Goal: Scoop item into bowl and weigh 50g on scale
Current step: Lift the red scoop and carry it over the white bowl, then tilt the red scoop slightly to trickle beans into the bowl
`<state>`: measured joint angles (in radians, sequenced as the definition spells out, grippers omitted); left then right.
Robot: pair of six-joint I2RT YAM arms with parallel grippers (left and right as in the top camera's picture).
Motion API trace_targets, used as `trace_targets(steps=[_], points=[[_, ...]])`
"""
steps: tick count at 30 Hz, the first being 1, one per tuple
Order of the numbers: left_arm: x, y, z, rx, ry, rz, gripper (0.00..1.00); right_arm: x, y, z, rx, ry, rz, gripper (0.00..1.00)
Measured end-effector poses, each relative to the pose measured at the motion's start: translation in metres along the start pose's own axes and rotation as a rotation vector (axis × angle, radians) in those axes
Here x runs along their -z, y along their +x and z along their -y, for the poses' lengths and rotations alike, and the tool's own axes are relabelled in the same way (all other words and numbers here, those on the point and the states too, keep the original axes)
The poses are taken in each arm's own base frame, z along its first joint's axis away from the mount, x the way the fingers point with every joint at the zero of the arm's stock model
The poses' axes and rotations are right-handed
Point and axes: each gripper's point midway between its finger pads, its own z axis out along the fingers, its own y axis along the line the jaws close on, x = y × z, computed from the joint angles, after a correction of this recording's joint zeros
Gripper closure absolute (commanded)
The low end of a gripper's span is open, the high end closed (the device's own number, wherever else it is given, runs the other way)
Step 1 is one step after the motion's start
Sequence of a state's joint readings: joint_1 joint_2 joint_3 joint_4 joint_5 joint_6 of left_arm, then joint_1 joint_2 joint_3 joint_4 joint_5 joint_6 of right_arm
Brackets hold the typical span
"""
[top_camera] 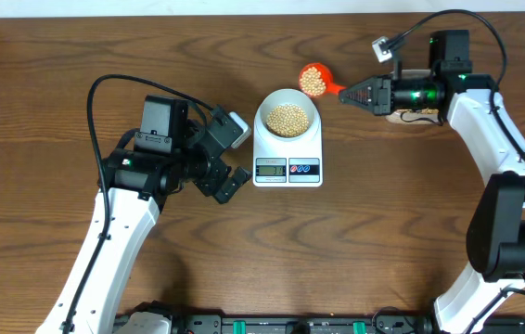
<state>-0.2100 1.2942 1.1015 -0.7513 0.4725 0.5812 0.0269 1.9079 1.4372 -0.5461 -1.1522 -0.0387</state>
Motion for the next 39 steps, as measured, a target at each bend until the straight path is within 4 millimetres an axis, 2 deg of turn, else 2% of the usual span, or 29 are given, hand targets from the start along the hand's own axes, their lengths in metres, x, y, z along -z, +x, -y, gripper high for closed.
trace_targets(steps=[5,21,39], points=[[0.0,0.0,0.0,0.0,0.0,0.0,0.0,-0.007,0.002,-0.004,0.008,-0.007,-0.015,0.99],[0.0,0.0,0.0,0.0,0.0,0.0,0.0,-0.021,0.009,0.006,0.102,0.09,-0.054,0.99],[0.0,0.0,0.0,0.0,0.0,0.0,0.0,-0.019,0.015,0.02,0.188,0.172,-0.088,0.99]])
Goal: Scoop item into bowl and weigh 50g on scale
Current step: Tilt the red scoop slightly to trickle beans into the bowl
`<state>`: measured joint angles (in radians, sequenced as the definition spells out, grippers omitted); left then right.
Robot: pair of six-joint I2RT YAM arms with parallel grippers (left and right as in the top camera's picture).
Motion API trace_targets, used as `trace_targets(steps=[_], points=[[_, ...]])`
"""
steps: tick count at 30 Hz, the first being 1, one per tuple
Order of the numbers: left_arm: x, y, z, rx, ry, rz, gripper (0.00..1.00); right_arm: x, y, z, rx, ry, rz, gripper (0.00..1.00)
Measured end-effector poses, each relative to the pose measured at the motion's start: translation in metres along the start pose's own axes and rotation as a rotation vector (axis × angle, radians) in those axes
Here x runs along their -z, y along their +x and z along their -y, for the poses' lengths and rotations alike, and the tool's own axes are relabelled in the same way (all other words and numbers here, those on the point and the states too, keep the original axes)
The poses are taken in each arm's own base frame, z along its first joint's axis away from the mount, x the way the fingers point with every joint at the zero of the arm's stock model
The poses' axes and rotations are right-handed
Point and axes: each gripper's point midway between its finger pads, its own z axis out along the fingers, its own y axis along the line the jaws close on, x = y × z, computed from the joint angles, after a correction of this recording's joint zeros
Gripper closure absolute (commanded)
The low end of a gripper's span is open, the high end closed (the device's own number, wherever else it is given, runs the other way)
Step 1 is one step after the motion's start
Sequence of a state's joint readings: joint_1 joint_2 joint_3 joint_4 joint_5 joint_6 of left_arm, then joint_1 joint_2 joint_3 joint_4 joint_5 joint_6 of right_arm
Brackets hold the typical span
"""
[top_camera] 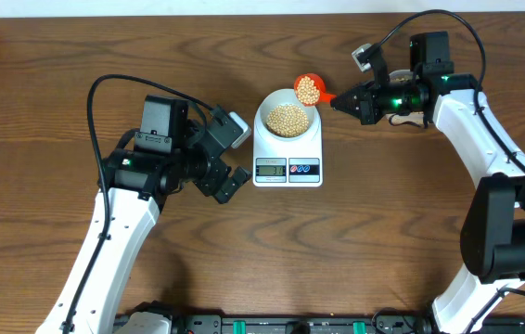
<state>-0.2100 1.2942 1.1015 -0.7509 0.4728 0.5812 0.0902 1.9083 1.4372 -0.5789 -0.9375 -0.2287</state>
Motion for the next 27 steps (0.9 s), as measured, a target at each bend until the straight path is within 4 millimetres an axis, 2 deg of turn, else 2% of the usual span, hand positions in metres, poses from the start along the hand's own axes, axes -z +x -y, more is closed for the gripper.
trace_targets(steps=[27], points=[[0.0,0.0001,0.0,0.0,0.0,0.0,0.0,0.0,-0.0021,0.003,0.086,0.016,0.005,0.99]])
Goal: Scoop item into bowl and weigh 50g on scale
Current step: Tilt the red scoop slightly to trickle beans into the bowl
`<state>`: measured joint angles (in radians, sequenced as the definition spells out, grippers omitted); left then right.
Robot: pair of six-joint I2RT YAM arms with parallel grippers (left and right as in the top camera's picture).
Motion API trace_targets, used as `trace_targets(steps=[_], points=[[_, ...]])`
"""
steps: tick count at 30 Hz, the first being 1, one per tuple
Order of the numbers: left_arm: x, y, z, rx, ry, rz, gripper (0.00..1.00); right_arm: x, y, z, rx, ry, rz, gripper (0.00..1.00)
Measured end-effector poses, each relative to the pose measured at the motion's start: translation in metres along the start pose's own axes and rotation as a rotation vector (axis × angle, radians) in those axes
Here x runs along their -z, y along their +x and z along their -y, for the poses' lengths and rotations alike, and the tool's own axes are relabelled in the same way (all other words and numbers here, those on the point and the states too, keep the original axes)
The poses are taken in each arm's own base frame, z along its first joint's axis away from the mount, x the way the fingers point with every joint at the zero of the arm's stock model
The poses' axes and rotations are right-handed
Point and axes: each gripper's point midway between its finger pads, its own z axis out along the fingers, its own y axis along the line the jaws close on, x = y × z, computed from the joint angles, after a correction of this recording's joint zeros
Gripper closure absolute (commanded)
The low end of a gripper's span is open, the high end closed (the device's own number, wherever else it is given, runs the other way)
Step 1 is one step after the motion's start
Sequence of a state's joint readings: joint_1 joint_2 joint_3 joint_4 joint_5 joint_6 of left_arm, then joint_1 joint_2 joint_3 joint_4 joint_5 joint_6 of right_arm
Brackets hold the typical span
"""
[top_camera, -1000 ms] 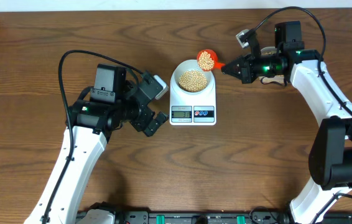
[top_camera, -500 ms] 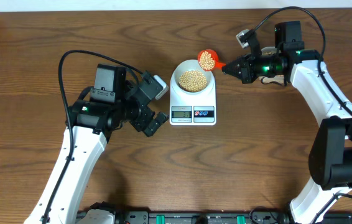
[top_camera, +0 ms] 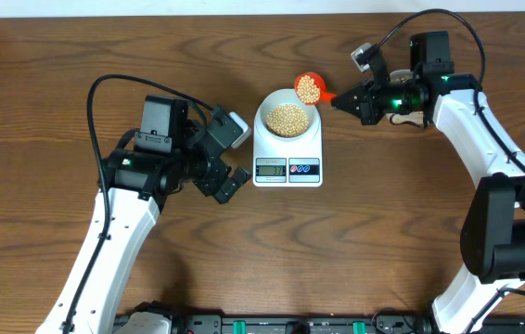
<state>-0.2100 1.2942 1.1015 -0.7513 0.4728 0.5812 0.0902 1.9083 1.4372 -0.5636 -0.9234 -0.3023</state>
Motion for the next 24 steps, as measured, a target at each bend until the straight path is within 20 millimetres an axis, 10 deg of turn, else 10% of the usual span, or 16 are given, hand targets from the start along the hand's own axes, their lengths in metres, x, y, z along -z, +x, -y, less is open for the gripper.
trace_targets(steps=[24], points=[[0.0,0.0,0.0,0.0,0.0,0.0,0.0,0.0,-0.0027,0.0,0.115,-0.001,0.01,0.99]])
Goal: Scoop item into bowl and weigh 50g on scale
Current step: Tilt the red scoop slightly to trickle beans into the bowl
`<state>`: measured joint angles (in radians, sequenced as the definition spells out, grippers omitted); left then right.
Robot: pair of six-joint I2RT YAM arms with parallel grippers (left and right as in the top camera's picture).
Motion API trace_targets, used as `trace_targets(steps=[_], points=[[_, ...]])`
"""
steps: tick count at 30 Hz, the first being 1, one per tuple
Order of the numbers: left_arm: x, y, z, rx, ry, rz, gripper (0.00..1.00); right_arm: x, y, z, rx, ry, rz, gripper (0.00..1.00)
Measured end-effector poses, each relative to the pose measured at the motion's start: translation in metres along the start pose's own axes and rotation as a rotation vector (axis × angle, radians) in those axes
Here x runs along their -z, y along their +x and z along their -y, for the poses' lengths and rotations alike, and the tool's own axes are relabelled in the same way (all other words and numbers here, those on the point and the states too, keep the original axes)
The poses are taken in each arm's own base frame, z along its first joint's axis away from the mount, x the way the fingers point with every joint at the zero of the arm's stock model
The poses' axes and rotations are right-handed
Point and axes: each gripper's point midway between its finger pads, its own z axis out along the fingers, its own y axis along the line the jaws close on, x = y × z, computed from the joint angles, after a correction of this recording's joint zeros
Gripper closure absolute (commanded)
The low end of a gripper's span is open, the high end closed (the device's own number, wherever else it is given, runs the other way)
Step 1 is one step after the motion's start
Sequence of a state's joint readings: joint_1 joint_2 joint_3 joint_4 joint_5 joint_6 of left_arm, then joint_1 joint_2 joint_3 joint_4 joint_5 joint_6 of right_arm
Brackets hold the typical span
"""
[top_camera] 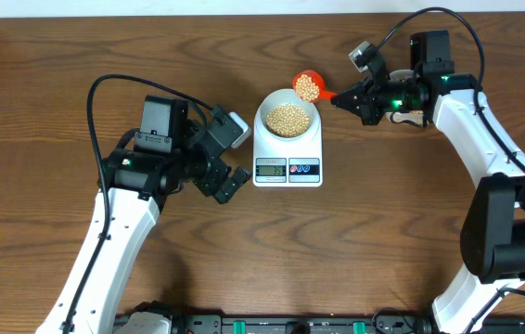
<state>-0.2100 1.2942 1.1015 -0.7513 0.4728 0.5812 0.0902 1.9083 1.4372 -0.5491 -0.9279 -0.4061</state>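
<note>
A white bowl heaped with tan beans sits on a white scale at the table's middle. My right gripper is shut on the handle of an orange scoop full of beans, held at the bowl's upper right rim. The scoop's cup overlaps the rim. To the left of the scale, my left gripper rests open and holds nothing. The scale's display is too small to read.
A tan object lies partly hidden under my right arm at the right of the scale. A pale surface borders the table's far edge, and black fixtures line the near edge.
The scoop has tilted slightly and its cup has shifted a little to the left over the bowl's rim. The left arm has not moved.
My right gripper first held the loaded scoop well to the right of and behind the bowl. By the second moment the scoop was at the bowl's upper right rim. It has stayed there since, tilting slightly. The left gripper stayed open beside the scale throughout.
</note>
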Motion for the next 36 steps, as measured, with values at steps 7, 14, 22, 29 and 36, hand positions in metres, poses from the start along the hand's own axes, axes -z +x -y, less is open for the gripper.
trace_targets(steps=[7,14,22,29,36], points=[[0.0,0.0,0.0,0.0,0.0,0.0,0.0,0.0,-0.0003,-0.0003,0.021,-0.002,0.002,0.99],[0.0,0.0,-0.0001,0.0,0.0,0.0,0.0,0.0,-0.0019,-0.001,0.029,-0.007,0.008,0.99],[0.0,0.0,-0.0001,0.0,0.0,0.0,0.0,-0.0019,-0.005,-0.0071,0.041,-0.035,0.02,0.99],[0.0,0.0,-0.0001,0.0,-0.001,0.0,0.0,-0.0033,-0.0052,-0.0086,0.044,-0.038,0.019,0.99],[0.0,0.0,0.0,0.0,0.0,0.0,0.0,-0.0035,-0.006,-0.0092,0.048,-0.041,0.022,0.99]])
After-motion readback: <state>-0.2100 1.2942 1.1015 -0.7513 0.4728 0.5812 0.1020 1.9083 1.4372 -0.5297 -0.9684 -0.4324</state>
